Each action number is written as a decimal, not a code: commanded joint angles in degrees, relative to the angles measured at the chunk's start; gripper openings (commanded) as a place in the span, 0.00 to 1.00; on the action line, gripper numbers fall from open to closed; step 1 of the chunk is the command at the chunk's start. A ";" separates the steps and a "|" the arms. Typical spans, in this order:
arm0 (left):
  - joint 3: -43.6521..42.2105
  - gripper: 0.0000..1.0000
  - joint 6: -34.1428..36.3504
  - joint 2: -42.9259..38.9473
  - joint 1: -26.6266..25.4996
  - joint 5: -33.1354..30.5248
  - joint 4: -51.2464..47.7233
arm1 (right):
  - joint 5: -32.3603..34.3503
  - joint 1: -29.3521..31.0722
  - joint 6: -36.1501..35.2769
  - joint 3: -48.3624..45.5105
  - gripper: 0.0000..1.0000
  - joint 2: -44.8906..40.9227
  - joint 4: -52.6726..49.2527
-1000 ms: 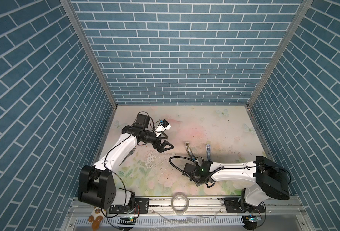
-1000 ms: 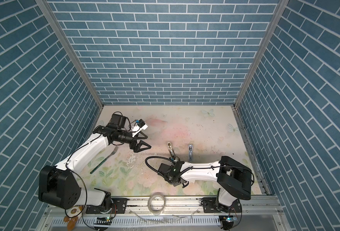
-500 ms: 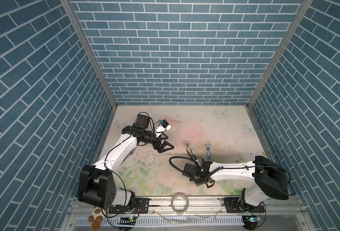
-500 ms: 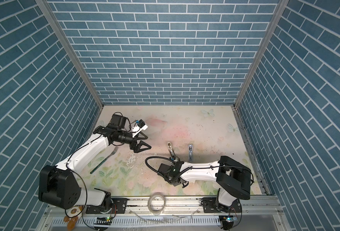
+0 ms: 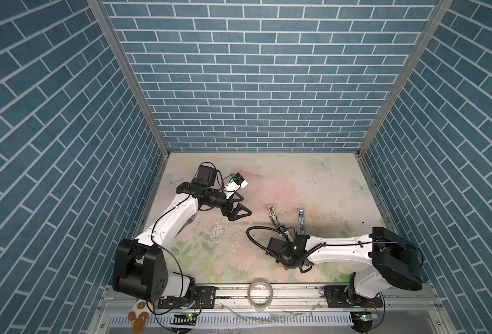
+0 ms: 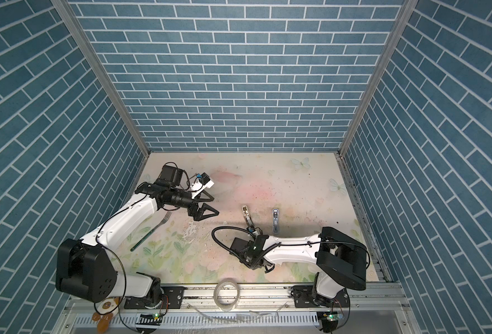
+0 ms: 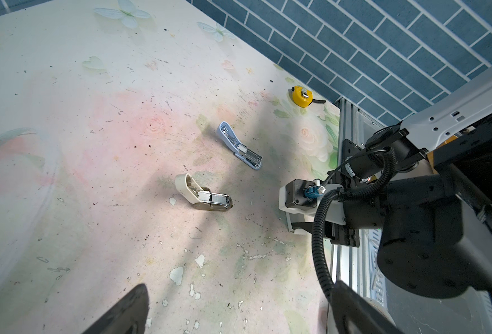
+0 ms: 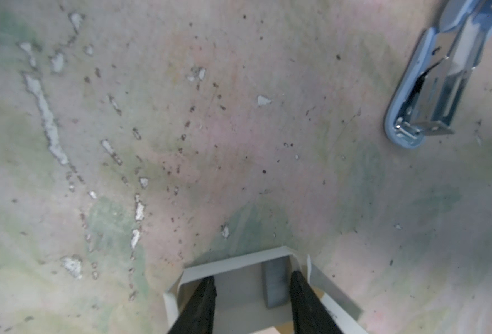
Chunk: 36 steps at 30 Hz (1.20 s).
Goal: Load the staples into the stapler
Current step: 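Lower the open right gripper into the white box around a grey strip, then close the right gripper on the grey staple strip inside the box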
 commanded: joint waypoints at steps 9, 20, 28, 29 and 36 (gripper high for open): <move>-0.97 0.99 -0.18 0.13 -0.09 0.97 0.24 | -6.11 -1.40 4.62 -7.32 0.44 -1.84 6.66; -1.15 0.99 -0.30 -0.13 -0.09 1.05 0.36 | -8.61 -3.45 3.25 -7.59 0.45 -1.07 7.55; -1.32 0.99 -0.38 -0.01 -0.09 1.14 0.50 | -9.74 -4.89 1.83 -7.33 0.44 -0.69 8.25; -1.33 0.99 -0.42 0.00 -0.04 1.16 0.51 | -9.98 -5.15 1.73 -7.52 0.44 -0.87 8.57; -1.33 0.99 -0.60 -0.11 -0.09 1.24 0.76 | -11.22 -6.04 0.87 -7.86 0.35 -2.40 8.87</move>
